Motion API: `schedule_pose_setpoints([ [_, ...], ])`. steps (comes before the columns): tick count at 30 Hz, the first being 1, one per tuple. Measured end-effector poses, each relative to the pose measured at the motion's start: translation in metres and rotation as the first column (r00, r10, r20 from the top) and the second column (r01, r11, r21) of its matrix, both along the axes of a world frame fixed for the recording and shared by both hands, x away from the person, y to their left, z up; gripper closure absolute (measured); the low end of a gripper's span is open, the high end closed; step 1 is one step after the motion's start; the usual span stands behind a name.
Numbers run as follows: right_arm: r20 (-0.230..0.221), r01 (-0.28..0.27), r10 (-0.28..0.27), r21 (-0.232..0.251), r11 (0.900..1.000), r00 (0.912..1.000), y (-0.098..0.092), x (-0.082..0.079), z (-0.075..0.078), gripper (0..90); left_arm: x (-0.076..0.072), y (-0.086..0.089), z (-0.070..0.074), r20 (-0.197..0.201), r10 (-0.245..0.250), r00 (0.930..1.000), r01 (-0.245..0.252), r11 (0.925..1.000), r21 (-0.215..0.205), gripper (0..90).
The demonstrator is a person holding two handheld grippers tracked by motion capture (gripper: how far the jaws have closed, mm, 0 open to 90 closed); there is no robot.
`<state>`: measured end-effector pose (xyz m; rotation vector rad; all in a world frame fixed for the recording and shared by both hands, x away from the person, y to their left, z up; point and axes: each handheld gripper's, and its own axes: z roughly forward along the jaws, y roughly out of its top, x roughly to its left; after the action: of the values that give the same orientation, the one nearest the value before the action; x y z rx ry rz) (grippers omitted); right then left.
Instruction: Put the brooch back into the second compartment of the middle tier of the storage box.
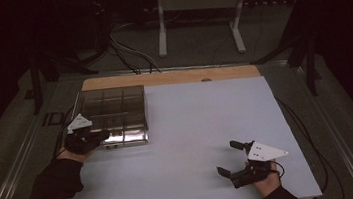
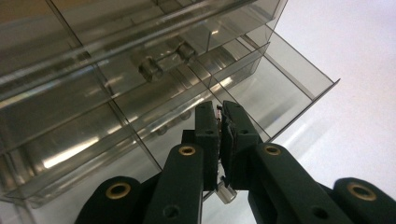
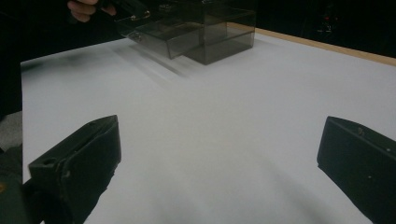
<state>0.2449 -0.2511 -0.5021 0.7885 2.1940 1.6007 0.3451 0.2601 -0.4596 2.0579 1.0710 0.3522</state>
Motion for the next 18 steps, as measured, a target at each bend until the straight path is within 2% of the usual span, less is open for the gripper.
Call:
schedule_pose_setpoints([
  [8,0.002,-0.001,0.001,-0.001,1.000,1.0000,0.000,0.000,0.000,0.0,0.004,-0.006,-0.007,-0.011,-0.011,0.9999,0.011,0.9999,-0.009,86.5],
  [16,0.002,0.001,-0.001,0.001,1.000,1.0000,-0.001,0.000,0.000,0.0,0.009,-0.012,-0.009,-0.008,-0.010,0.9999,0.010,0.9998,0.014,86.4],
  [18,0.002,0.001,-0.001,0.003,1.000,1.0000,-0.001,0.000,0.001,0.0,0.011,-0.012,-0.008,-0.010,-0.009,0.9999,0.009,0.9999,0.007,86.4],
])
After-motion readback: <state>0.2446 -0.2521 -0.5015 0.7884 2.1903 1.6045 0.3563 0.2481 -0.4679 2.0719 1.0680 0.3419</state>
